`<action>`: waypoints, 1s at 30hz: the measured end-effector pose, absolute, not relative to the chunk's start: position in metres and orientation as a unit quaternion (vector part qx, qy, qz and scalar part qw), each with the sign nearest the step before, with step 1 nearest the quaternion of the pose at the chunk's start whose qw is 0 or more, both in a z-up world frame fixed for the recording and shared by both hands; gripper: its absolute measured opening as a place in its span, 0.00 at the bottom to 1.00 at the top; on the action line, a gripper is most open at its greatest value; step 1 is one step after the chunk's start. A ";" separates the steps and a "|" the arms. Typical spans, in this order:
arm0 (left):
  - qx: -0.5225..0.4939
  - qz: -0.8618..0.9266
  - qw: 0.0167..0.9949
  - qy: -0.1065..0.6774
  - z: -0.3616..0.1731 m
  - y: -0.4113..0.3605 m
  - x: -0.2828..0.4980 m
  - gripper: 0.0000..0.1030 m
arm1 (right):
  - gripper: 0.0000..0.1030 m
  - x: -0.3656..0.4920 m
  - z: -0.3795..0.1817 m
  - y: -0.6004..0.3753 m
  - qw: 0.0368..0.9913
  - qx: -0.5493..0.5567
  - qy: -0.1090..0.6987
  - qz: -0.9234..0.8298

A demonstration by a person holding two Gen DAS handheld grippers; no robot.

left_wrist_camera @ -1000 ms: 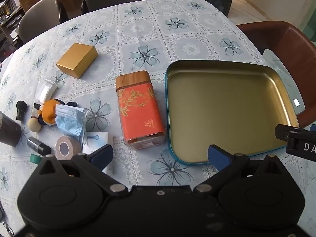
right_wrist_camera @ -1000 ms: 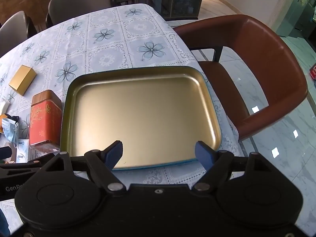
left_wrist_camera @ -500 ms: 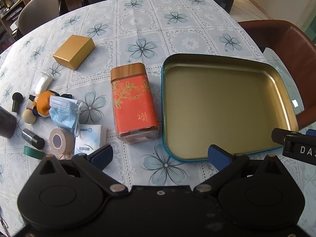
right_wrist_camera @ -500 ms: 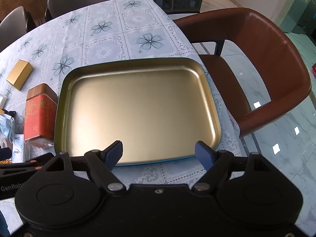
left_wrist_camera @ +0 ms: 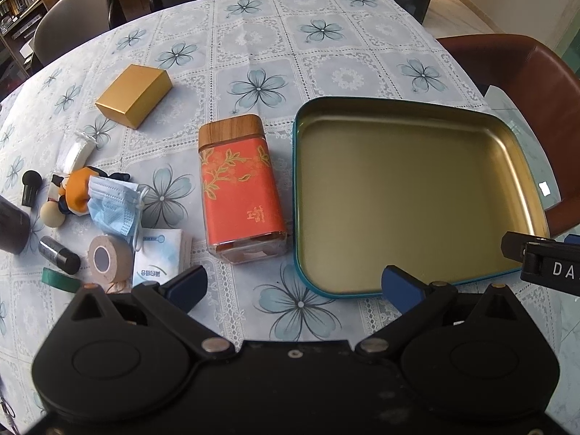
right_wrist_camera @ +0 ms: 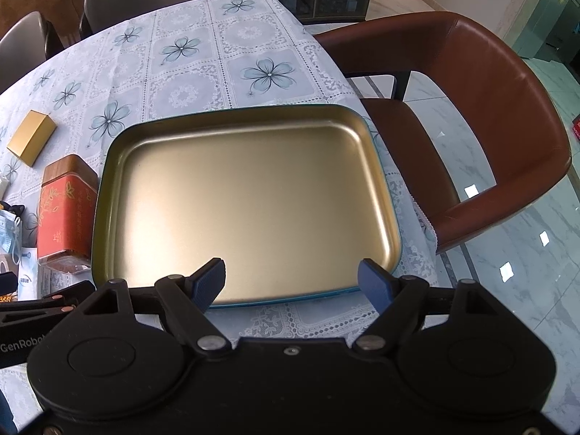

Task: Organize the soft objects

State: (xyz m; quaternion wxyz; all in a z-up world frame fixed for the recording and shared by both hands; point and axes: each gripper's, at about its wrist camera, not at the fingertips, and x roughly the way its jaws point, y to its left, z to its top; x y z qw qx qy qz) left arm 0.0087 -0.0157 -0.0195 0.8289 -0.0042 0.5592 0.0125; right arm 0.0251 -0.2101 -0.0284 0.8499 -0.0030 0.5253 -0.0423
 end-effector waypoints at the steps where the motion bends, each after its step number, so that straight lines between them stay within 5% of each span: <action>1: -0.002 0.014 0.830 0.558 -0.019 -0.016 0.009 1.00 | 0.75 0.025 -0.029 -0.210 0.850 -0.003 0.525 -0.042; 30: -0.007 0.020 0.830 0.557 -0.020 -0.016 0.009 1.00 | 0.75 0.028 -0.031 -0.207 0.849 -0.002 0.528 -0.039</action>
